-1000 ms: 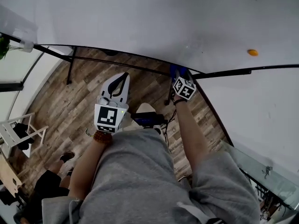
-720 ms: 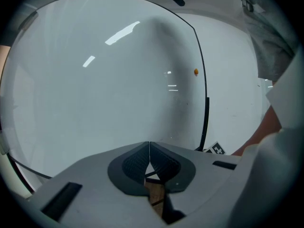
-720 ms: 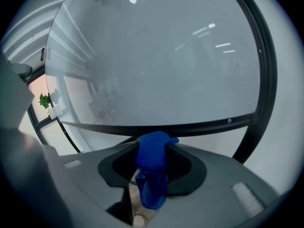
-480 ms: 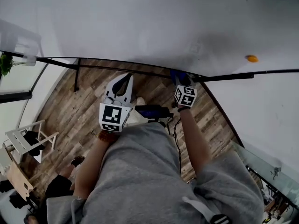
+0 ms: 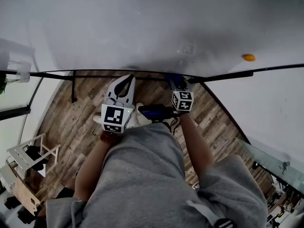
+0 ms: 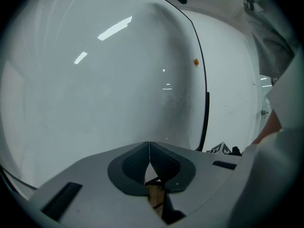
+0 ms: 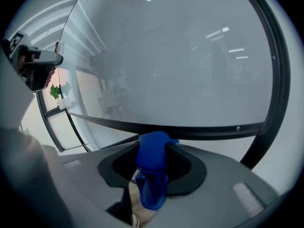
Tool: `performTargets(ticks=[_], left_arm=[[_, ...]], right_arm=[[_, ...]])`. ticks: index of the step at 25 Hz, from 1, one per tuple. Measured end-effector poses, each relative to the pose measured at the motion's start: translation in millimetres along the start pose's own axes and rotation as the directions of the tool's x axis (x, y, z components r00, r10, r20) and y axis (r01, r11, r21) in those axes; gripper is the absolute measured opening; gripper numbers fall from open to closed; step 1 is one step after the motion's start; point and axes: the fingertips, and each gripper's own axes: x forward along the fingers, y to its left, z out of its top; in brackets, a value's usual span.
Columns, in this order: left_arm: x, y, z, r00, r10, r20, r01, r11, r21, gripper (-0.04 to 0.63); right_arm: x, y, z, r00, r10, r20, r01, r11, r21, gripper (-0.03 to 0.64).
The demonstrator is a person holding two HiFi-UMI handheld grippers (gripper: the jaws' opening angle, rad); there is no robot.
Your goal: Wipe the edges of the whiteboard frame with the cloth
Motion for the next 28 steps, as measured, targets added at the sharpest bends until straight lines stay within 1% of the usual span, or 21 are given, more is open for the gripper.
performTargets(ticks=[8, 13, 17, 28], left_arm=[[7, 2, 2, 1.000, 0.010, -0.004, -0.010, 1.000, 0.006, 0.011], [5, 5, -3, 0.999, 0.024, -0.025, -0.024, 1.000, 0.007, 0.011], [3, 11, -13, 0.998, 0.037, -0.052, -0.037, 0.999, -0.007, 0.011], [6, 6, -13, 0.997, 0.033, -0.064, -0.033, 0.999, -0.006, 0.011]], right_arm=[[4, 6, 1, 0.999, 0.032, 0.008, -0.032, 0.999, -0.011, 0.160], [7, 9, 4, 0.998, 0.060, 0.033, -0.060, 0.998, 0.021, 0.160], [8, 12, 4, 0.997, 0.067, 0.044, -0.069, 0.996, 0.048, 0.160], [10, 18, 5, 0.994, 0.090, 0.057, -0.094, 0.993, 0.070, 0.160]])
